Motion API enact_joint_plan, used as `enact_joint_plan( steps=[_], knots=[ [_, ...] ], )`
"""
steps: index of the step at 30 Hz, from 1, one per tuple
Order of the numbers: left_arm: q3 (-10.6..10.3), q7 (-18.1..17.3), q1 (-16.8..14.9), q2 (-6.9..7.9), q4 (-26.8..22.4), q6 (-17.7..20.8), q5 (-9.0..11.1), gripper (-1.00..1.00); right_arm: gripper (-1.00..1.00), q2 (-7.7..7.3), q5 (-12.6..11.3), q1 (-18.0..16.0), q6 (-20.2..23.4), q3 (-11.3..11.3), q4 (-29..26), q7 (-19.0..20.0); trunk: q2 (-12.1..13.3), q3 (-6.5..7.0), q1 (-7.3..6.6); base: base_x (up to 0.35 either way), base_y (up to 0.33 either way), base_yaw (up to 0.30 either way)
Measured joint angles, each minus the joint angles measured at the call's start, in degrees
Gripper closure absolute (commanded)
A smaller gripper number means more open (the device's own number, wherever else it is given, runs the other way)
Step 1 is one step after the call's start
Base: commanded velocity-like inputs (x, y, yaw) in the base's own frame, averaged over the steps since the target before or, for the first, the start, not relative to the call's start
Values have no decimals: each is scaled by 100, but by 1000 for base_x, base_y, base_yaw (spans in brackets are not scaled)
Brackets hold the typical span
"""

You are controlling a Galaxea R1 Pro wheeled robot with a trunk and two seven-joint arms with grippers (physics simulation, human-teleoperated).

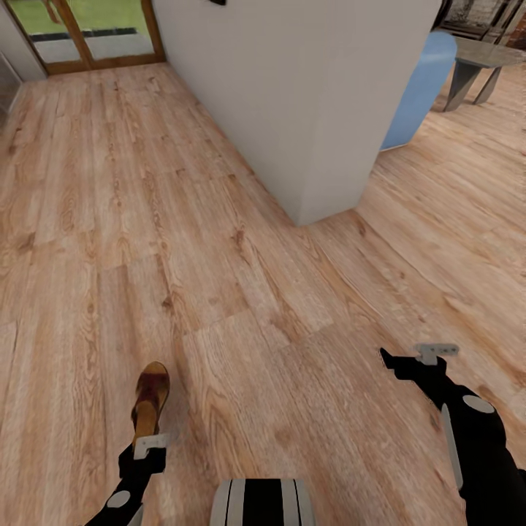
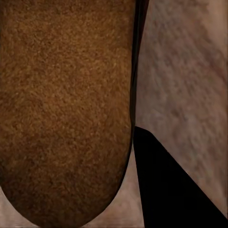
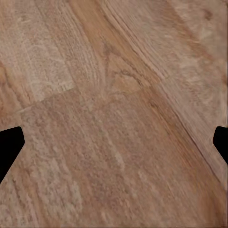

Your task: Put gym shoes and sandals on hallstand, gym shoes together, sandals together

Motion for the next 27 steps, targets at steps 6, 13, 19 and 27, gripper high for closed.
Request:
enact_joint_plan(
  steps=[6,13,19,27],
  knots=[
    [9,-4,379,6,-1,-274,168,100,-100,22,358,451,-1151,-653,389,11,8,186,-15,0,0,-61],
    [10,-6,748,7,-41,-660,237,100,-100,137,436,1012,-2993,-1584,1747,29,17,404,-33,0,0,-56],
    [12,3,872,7,-2,-981,240,100,-100,190,474,1085,-4408,-2177,3118,46,25,591,-49,0,0,-59],
    [11,46,1096,6,-20,-1155,248,100,-100,147,530,1094,-5677,-2281,4865,-2,36,840,-69,0,0,-50]
  ],
)
